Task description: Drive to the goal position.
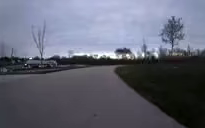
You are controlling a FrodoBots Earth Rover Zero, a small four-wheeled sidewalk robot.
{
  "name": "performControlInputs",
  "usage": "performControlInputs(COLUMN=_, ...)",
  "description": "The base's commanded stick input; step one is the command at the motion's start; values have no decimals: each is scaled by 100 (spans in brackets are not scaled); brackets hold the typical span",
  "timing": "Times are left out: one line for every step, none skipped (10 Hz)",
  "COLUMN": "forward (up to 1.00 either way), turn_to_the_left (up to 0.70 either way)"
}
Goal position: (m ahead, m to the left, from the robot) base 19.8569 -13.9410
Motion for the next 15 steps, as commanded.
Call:
performControlInputs(forward=100, turn_to_the_left=-40)
performControlInputs(forward=100, turn_to_the_left=-31)
performControlInputs(forward=100, turn_to_the_left=-11)
performControlInputs(forward=100, turn_to_the_left=0)
performControlInputs(forward=100, turn_to_the_left=0)
performControlInputs(forward=100, turn_to_the_left=0)
performControlInputs(forward=100, turn_to_the_left=0)
performControlInputs(forward=100, turn_to_the_left=0)
performControlInputs(forward=100, turn_to_the_left=0)
performControlInputs(forward=100, turn_to_the_left=0)
performControlInputs(forward=100, turn_to_the_left=0)
performControlInputs(forward=100, turn_to_the_left=0)
performControlInputs(forward=100, turn_to_the_left=0)
performControlInputs(forward=100, turn_to_the_left=-1)
performControlInputs(forward=100, turn_to_the_left=-5)
